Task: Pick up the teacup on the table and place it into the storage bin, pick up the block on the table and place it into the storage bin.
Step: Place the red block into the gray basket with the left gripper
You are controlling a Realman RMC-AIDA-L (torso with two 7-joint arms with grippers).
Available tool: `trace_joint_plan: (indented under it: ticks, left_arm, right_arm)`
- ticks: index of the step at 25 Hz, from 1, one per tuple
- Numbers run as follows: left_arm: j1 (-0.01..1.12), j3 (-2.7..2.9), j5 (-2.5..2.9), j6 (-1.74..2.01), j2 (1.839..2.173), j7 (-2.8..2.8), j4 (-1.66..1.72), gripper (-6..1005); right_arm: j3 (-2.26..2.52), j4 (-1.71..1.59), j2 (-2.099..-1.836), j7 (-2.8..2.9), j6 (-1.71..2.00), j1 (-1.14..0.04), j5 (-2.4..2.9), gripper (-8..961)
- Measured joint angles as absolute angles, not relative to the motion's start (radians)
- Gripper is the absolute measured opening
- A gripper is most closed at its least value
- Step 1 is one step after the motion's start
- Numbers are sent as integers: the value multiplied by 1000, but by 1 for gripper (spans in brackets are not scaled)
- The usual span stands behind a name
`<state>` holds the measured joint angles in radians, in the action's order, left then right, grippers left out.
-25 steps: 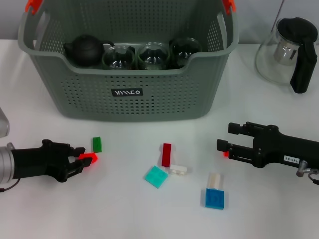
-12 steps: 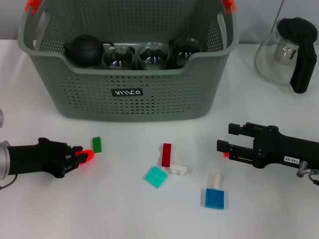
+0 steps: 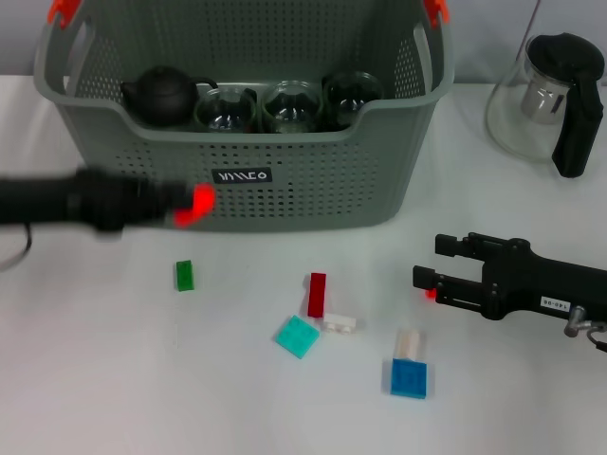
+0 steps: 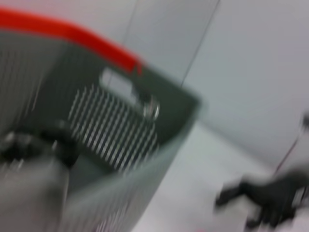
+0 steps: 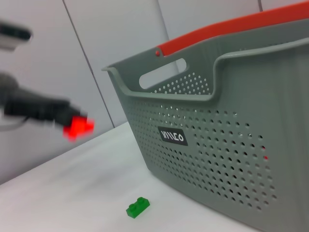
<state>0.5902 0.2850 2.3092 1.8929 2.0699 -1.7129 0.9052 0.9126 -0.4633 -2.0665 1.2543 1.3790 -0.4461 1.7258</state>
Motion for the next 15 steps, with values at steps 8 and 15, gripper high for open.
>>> trace_joint_plan:
  ticks: [8, 15]
  left_arm:
    - [806, 355, 2273, 1694, 2048, -1925, 911, 243]
    - [827, 692, 2282, 1278, 2049, -2029, 903, 265]
  right_arm:
    - [914, -464, -2071, 1252, 1379, -451, 1726, 712]
    - [911, -467, -2074, 1254, 1391, -454, 1726, 712]
